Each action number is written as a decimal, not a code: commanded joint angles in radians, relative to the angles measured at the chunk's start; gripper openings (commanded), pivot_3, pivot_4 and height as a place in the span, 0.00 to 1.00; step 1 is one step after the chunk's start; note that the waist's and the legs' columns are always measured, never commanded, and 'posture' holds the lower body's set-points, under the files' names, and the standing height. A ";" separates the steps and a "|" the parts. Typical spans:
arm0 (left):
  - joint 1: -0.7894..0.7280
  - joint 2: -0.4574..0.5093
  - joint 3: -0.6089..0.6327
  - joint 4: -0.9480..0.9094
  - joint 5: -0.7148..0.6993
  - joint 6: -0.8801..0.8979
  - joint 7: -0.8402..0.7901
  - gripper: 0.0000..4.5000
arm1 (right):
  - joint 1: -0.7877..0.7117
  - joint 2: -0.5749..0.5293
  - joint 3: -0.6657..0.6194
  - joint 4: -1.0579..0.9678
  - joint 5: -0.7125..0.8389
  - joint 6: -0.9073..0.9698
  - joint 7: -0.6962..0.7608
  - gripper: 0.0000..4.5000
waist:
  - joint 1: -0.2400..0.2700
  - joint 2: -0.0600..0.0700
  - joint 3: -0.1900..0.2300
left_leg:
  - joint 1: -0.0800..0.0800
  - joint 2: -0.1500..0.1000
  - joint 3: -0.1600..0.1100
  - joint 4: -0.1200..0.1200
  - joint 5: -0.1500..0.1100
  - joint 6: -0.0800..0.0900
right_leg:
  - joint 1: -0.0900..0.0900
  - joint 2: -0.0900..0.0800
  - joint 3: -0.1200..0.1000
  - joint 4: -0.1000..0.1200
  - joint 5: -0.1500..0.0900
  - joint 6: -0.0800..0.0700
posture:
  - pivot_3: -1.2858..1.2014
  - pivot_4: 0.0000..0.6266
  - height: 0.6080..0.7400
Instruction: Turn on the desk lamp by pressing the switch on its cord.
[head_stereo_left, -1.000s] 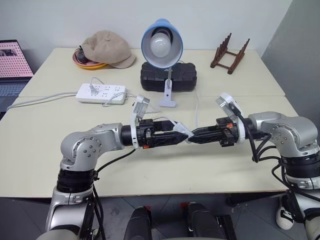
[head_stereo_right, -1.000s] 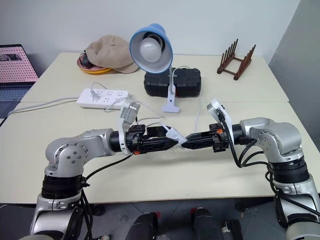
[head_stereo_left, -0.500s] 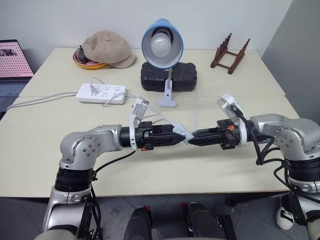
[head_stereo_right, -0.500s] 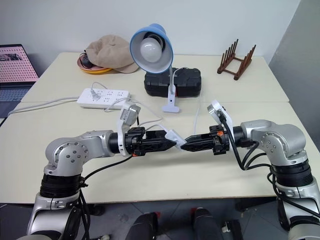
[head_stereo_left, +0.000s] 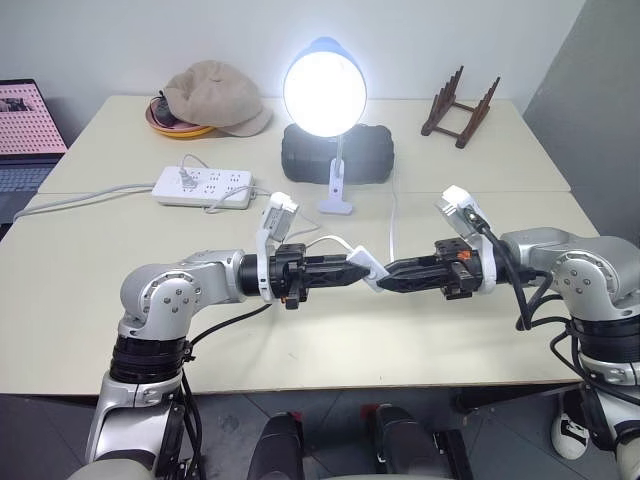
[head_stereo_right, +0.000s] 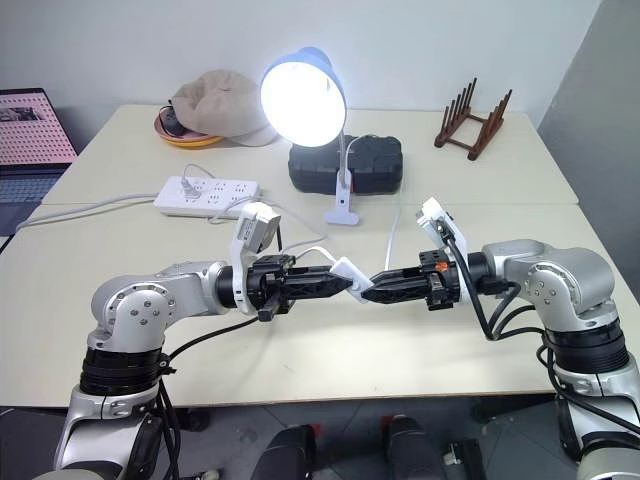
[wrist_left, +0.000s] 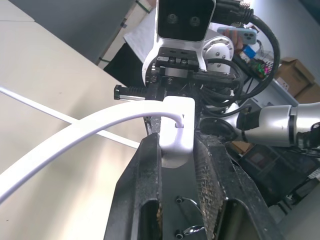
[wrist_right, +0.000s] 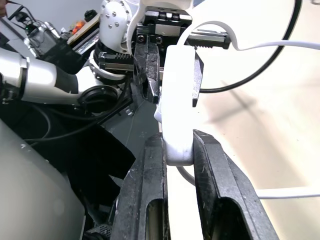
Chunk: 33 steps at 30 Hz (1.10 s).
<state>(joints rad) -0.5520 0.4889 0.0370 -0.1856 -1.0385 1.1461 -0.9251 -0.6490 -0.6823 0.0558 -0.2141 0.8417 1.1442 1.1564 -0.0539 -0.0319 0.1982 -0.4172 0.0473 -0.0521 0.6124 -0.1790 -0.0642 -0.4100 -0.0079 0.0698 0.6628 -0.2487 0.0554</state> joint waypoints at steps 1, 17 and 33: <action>-0.010 -0.006 0.052 0.004 -0.066 0.036 0.036 0.12 | 0.002 -0.024 0.004 -0.029 0.001 -0.025 0.011 0.08 | 0.000 0.000 0.000 | 0.000 0.000 0.000 0.000 0.000 0.000 | 0.000 0.000 0.000 0.000 0.000 0.000 | 0.52 0.24 1.00; 0.141 0.124 0.005 -0.095 0.106 -0.113 0.013 0.65 | -0.059 -0.007 0.083 0.106 -0.116 -0.181 0.054 0.08 | -0.002 0.000 0.000 | 0.000 0.000 0.001 -0.001 0.000 0.000 | -0.001 0.000 0.001 0.000 -0.003 -0.006 | 0.52 0.24 1.00; 0.290 0.298 0.022 -0.248 0.485 -0.522 0.039 1.00 | -0.151 0.058 0.370 0.596 -0.755 -0.921 0.037 0.24 | -0.003 0.000 0.000 | 0.000 0.001 0.003 -0.002 0.000 0.000 | -0.002 0.000 0.001 -0.001 -0.003 -0.005 | 0.52 0.24 1.00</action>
<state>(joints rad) -0.2445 0.7628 0.0625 -0.4231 -0.5770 0.6651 -0.8588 -0.7856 -0.6171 0.4539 0.3905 0.0854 0.2346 1.1413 -0.0565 -0.0318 0.1985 -0.4172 0.0478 -0.0494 0.6104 -0.1791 -0.0646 -0.4124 -0.0084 0.0712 0.6624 -0.2517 0.0499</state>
